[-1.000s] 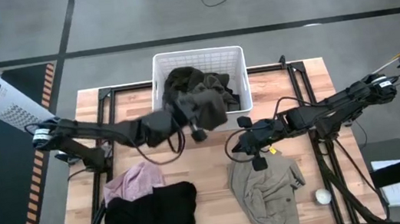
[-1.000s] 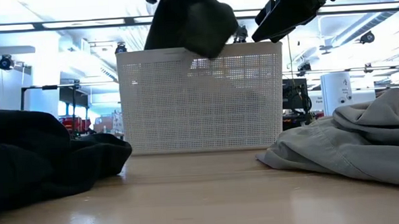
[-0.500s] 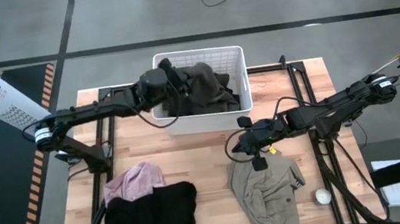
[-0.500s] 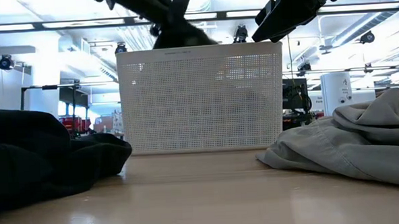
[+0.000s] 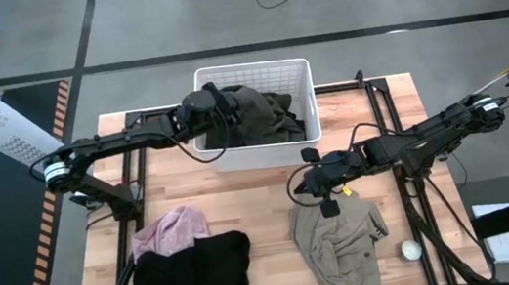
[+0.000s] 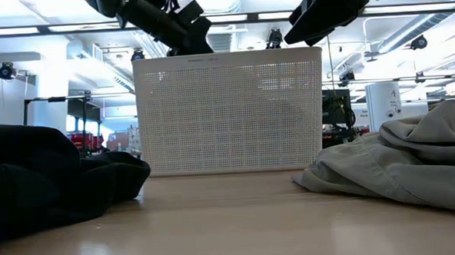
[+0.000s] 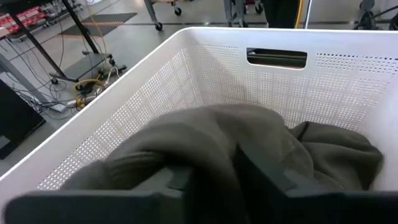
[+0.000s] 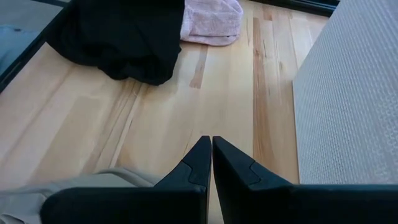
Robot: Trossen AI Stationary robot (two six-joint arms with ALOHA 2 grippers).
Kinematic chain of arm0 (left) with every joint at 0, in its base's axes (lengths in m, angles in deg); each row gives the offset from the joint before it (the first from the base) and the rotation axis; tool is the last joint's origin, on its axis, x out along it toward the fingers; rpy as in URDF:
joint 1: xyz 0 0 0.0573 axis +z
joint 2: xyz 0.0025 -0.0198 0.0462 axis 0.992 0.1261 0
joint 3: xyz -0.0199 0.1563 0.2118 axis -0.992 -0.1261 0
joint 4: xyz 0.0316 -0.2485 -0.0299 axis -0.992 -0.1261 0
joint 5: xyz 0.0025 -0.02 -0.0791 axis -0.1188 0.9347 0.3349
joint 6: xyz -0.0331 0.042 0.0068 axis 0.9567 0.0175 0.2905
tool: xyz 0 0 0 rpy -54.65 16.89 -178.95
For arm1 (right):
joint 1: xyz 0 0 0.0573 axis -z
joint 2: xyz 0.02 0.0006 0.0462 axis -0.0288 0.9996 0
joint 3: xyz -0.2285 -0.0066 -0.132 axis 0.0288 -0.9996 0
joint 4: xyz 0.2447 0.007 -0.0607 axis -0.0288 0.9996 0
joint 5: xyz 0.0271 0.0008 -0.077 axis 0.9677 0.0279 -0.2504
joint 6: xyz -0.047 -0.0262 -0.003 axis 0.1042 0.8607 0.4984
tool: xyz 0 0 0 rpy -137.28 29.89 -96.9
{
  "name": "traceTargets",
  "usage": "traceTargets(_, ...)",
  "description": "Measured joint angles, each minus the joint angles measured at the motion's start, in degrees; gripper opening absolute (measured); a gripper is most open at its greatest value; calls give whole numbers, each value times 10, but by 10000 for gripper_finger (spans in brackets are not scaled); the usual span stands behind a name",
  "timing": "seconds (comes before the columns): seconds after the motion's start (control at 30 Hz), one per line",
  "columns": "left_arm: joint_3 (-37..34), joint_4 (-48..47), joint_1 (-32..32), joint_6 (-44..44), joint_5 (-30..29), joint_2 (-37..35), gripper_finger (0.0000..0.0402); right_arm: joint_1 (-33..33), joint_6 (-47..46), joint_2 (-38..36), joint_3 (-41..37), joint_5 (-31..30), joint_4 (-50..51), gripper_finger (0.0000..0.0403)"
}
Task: Sort clothes
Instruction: Put the hoodie jacket into the laundry bin
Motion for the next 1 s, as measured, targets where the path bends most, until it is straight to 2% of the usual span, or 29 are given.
traceTargets(0.33, 0, 5, -4, 14, 0, -16, 239, 0, 6, -4, 0, -1, -28, 0)
traceTargets(0.53, 0, 7, -10, 12, 0, -46, 301, 3, 36, -8, 1, -1, -76, 0)
traceTargets(0.67, -1, 10, -12, 8, 0, -67, 314, 20, 57, -8, 30, -2, -94, 0)
traceTargets(0.8, -26, 32, -12, 2, 0, -102, 305, 53, 64, -7, 71, -8, -100, 0)
traceTargets(1.0, -147, 163, -12, 2, 1, -176, 267, 131, 58, 12, 118, -21, -100, 0)
